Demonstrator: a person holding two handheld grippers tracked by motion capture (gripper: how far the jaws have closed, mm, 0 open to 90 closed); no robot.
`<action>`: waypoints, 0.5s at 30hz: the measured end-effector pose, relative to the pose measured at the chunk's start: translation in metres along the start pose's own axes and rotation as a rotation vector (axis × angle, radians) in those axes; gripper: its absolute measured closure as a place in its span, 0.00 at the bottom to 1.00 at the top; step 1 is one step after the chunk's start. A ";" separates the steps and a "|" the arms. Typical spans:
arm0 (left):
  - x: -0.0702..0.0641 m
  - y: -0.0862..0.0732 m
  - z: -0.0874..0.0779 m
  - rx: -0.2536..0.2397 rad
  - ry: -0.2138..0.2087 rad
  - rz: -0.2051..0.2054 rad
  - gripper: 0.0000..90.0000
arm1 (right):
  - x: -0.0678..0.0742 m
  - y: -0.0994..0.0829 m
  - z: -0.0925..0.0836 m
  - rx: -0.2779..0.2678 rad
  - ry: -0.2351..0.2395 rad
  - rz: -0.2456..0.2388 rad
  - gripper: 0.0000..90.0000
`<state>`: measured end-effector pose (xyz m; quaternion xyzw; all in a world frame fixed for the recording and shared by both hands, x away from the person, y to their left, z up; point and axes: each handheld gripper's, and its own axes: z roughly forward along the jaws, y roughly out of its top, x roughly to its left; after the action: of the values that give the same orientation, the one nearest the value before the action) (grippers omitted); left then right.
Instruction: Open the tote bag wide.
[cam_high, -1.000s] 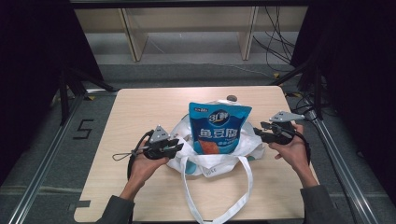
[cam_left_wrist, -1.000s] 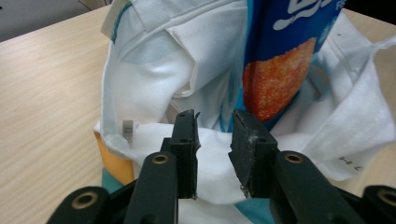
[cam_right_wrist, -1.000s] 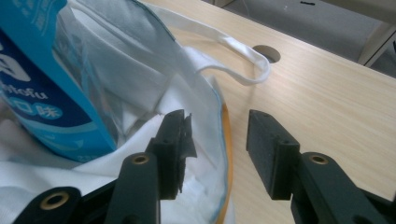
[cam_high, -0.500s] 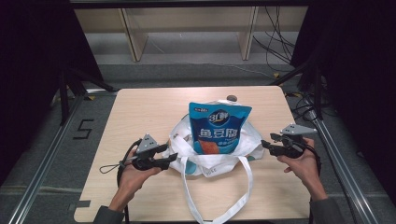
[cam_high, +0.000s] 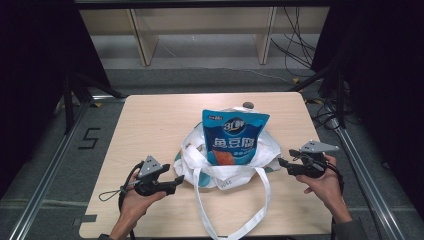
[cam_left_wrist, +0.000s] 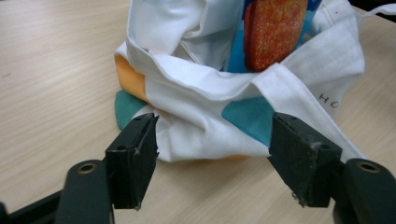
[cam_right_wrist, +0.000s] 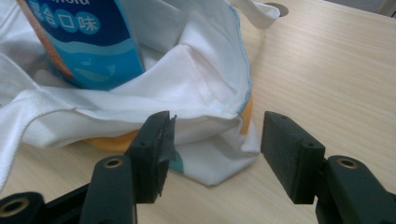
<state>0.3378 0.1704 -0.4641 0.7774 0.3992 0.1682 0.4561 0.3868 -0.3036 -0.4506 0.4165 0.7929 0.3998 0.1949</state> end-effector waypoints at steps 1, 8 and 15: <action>-0.001 -0.003 0.000 -0.003 0.002 -0.008 0.34 | 0.001 -0.001 -0.001 -0.010 -0.009 0.001 0.48; -0.007 -0.015 -0.003 0.003 -0.014 -0.020 0.29 | 0.009 -0.009 -0.004 -0.007 0.008 0.019 0.47; -0.010 -0.027 0.000 0.013 -0.001 -0.027 0.28 | 0.014 -0.020 -0.005 0.010 0.003 0.010 0.46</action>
<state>0.3187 0.1694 -0.4859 0.7750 0.4103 0.1591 0.4536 0.3652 -0.3018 -0.4630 0.4208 0.7932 0.3973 0.1895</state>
